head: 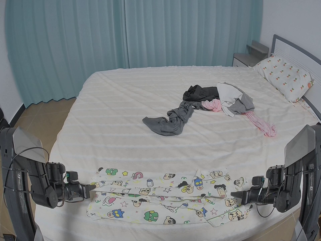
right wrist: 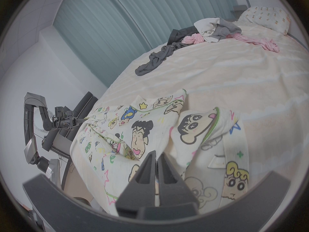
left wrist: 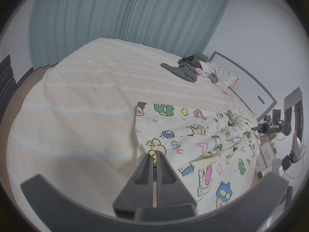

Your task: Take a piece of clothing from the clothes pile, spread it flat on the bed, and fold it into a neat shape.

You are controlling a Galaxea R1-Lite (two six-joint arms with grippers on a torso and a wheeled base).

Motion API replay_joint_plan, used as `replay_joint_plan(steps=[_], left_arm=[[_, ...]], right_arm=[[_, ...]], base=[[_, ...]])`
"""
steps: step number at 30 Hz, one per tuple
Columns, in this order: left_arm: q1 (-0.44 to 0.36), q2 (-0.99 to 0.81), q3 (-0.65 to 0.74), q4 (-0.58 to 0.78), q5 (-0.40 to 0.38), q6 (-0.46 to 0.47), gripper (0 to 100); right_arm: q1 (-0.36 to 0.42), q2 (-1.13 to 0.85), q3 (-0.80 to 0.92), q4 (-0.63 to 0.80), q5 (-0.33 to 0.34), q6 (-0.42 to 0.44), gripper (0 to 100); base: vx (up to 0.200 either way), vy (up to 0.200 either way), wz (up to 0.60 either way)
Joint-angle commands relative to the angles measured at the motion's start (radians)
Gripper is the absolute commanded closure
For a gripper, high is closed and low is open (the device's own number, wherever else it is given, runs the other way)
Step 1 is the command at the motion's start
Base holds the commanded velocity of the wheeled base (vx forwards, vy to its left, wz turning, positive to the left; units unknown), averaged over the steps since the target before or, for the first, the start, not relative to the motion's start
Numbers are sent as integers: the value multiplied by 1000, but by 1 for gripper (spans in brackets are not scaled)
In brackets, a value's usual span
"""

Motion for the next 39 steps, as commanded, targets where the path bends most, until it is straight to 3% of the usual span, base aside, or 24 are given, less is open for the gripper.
replay_joint_plan(steps=[1, 6, 7, 8, 9, 16, 21, 25, 26, 28, 29, 30, 32, 34, 35, 36, 39], left_arm=[[7, 17, 8, -2, 0, 11, 100], [7, 20, 13, -1, 1, 11, 100], [7, 23, 13, -1, 1, 11, 0], [7, 24, 13, -1, 1, 11, 0], [7, 29, 13, -1, 4, 9, 0], [30, 23, 13, -2, 6, 5, 0], [107, -22, 33, -4, -6, -9, 0], [158, -74, 51, -4, -62, -74, 0], [196, -128, 54, -4, -120, -173, 0], [202, -160, 53, -4, -137, -262, 0], [202, -160, 53, -4, -137, -262, 0], [199, -186, 43, -4, -140, -364, 0], [190, -210, 30, -4, -140, -460, 0], [184, -220, 23, -4, -140, -491, 0], [141, -250, -9, -4, -138, -632, 0], [136, -253, -13, -4, -140, -652, 0], [81, -287, -67, -4, -138, -937, 0]], right_arm=[[-5, 9, 12, -9, 0, -10, 100], [-16, 13, 21, -9, -1, -16, 100], [-16, 16, 25, -9, -1, -17, 100], [-16, 19, 26, -9, -1, -19, 100], [-16, 22, 28, -9, -4, -22, 0], [-48, -26, 48, -10, -20, -25, 0], [-117, -109, 91, -10, -15, -30, 0], [-160, -162, 106, -10, -9, -27, 0], [-174, -224, 120, -9, 0, -13, 0], [-165, -264, 143, -9, 20, 16, 0], [-165, -264, 143, -9, 20, 16, 0], [-125, -294, 158, -9, 37, 72, 0], [-59, -305, 158, -9, 25, 167, 0], [-37, -308, 158, -9, 19, 204, 0], [52, -323, 158, -9, -24, 358, 0], [62, -323, 160, -9, -29, 377, 0], [214, -311, 160, 16, -129, 539, 0]], base=[[0, 0, 0], [0, 0, 0], [0, 0, 0], [0, 0, 0], [0, 0, 0], [0, 0, 0], [0, 0, 0], [0, 0, 0], [0, 0, 0], [0, 0, 0], [0, 0, 0], [0, 0, 0], [0, 0, 0], [0, 0, 0], [0, 0, 0], [0, 0, 0], [0, 0, 0]])
